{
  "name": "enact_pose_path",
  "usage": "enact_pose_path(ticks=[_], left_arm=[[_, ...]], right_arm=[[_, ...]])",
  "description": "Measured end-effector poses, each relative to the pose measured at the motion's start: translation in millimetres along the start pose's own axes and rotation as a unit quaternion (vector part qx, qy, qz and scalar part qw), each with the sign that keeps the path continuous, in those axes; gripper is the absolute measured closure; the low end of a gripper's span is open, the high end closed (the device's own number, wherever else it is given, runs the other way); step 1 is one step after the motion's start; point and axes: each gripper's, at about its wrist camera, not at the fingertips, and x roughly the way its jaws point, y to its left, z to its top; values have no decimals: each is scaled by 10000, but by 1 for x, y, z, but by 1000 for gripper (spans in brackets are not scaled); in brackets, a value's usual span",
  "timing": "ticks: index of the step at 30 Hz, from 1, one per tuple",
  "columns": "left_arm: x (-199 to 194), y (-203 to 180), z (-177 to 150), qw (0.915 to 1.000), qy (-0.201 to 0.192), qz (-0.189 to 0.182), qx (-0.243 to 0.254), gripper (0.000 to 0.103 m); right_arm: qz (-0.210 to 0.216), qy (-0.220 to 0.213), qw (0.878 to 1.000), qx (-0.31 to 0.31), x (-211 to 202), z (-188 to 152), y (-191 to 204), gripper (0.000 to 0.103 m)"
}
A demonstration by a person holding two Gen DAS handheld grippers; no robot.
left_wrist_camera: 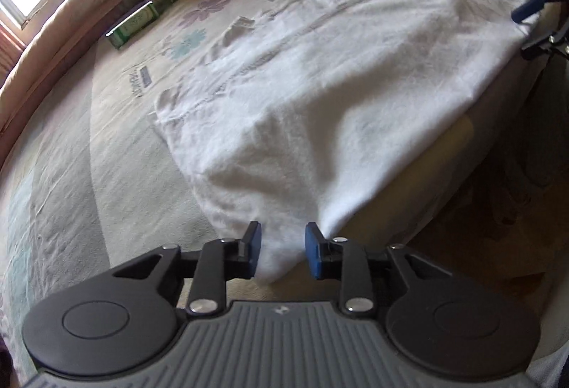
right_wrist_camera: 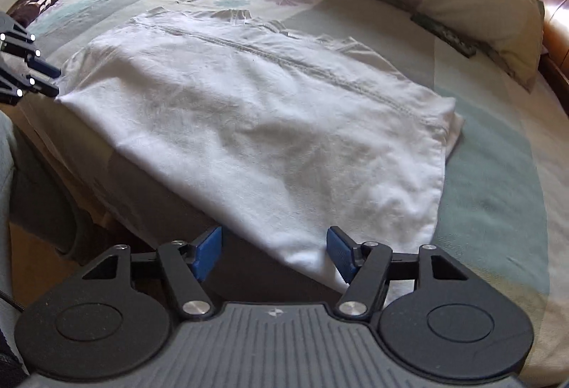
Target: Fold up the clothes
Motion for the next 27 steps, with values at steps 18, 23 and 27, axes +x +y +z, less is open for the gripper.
enact_pose_path(ticks=[18,23,27], left_arm=[[14,-25,44,9916,-665,-426,-1022,29],[20,-9,80,9833,-1077,-421,-1403,21],[53,-8,93,9801,-946,-438,-1686,21]], right_arm=[[-396,-779,9920,913,-6,17,-3,17],[-263,-1224,9836,1294,-2,50,-18,12],[-161,-1156,9816,1511,24,64,-27,12]])
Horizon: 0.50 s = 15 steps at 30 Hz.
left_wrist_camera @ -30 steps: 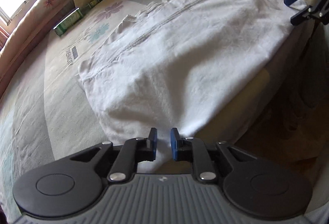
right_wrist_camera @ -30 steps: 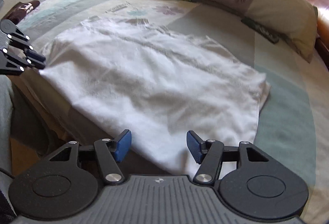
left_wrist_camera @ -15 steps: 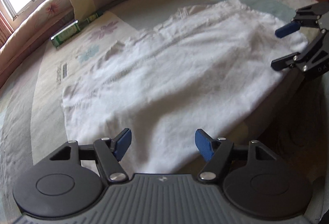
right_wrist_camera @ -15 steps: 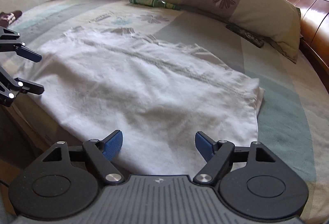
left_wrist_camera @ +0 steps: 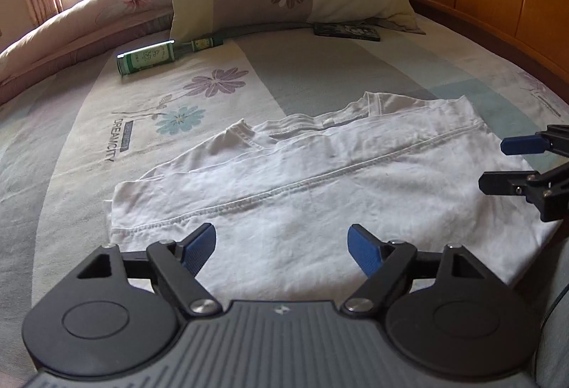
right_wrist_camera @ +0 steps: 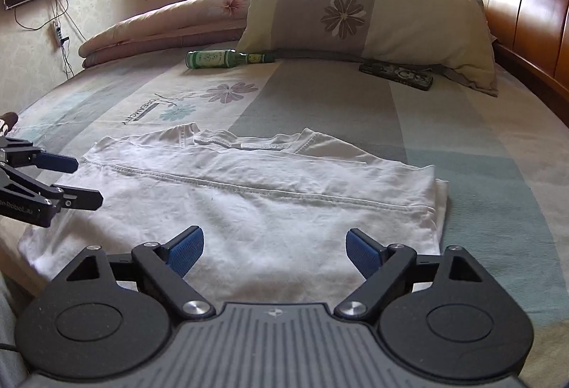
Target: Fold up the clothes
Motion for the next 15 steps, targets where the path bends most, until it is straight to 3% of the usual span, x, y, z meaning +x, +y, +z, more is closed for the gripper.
enact_pose_path(ticks=[3,5,7,11,15], left_arm=[[28,11,-8,9988,163,128,-446,20],[41,23,-16,9952,193,224,-932,10],[38,35,-14,9907,110,292,-1323,11],[35,49,4,9875,-83,419,-1520,10],[53,62,11,9856,-132,656,-1551,9]], right_arm=[[-189,267,9993,179,21,-7,-11,12],[-234,313,9977,550,22,-13,-25,12],[-230,299,9944,983,19,-18,-40,12],[-167,41,9877,1557,13,-4,-53,8],[-90,-197,9926,1193,30,15,-42,4]])
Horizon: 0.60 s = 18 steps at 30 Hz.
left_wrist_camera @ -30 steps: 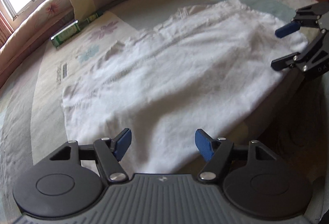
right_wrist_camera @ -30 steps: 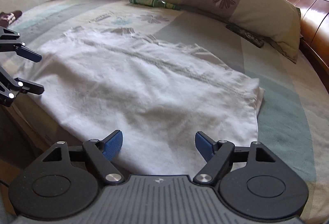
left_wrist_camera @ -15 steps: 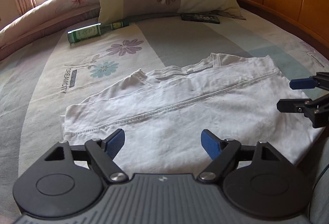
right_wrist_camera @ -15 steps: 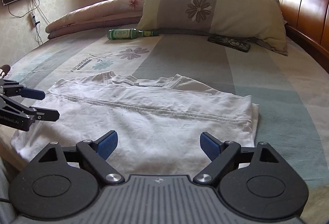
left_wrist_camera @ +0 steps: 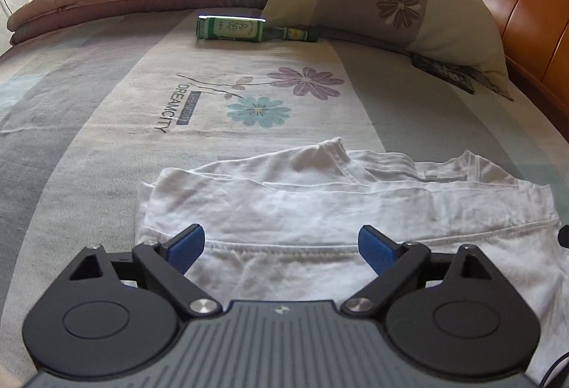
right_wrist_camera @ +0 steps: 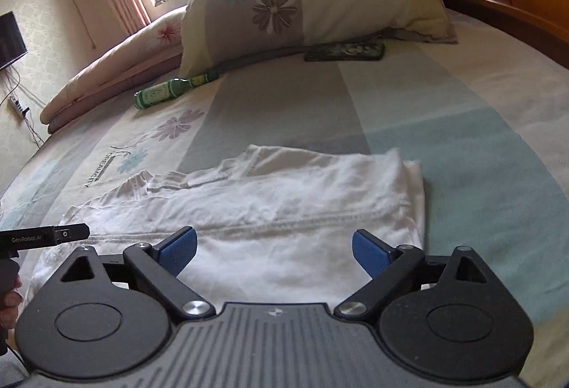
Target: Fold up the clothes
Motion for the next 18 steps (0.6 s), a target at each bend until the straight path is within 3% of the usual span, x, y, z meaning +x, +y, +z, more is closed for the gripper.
enact_pose_path(ticks=[4,11,15,18], left_arm=[[16,21,-3,9992,-136,158,-355,9],[20,32,14,9980,-28,-235,-591,8],[24,35,22,9970,43,0,-773,9],[18,26,34,9964,197,-174,-810,9]], right_arm=[[-152,258,9996,-17,31,-4,1,3],[-311,22,9982,-504,35,-22,7,0],[-354,-23,9977,-575,34,-24,8,0],[-319,-66,9980,-545,32,-25,6,0]])
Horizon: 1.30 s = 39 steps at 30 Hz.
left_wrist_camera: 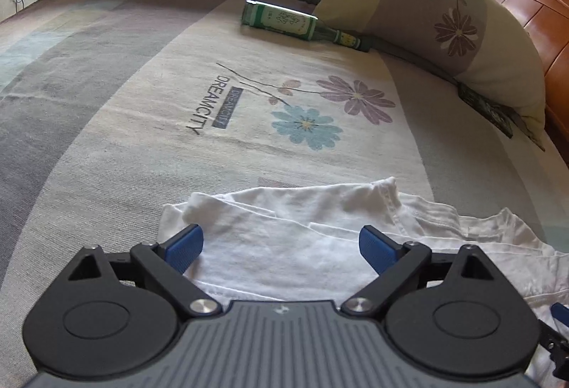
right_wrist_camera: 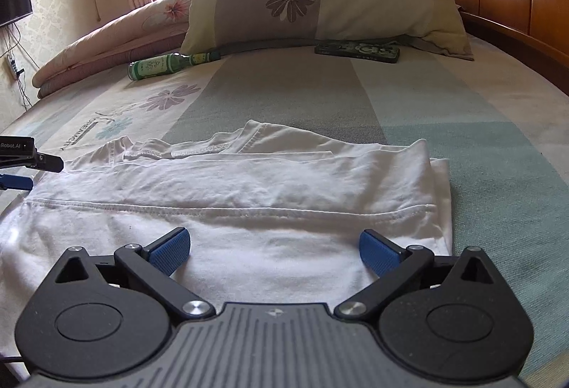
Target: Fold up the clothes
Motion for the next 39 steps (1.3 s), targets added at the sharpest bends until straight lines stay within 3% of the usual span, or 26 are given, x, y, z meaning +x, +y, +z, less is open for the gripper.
enact_pose_path(ticks=[4,12,15,19,23,25,27,33,39], left_arm=[[2,-24,6,9972,98,-699,228,8],[45,-45,23,9972,446,-203,570,9],[38,-59,31,9953,367,-774,443,8],[54,-78,28,9877,606,-1368,445,7],[74,-81,34,9934,418,-982,427,8],[71,-81,43,9937,434,-1006,255,8],[63,-87,43,9911,458,-1222,254,8],[59,-115,23,9725,991,-2068,410,7],[80,-121,29,9783,917,-1833,292,7]], right_arm=[[-7,-12,10000,-51,0,-1,1,0],[181,-40,9998,82,-4,-1,-7,0],[169,-22,9999,30,-5,-1,-6,0],[152,3,9999,-39,-5,-1,-5,0],[169,12,9998,-43,-6,-1,-6,0],[203,4,9998,6,-7,-1,-8,0],[224,1,9997,36,-7,-1,-9,0],[233,12,9997,45,-8,-1,-10,0],[259,13,9996,56,-9,-1,-11,0]])
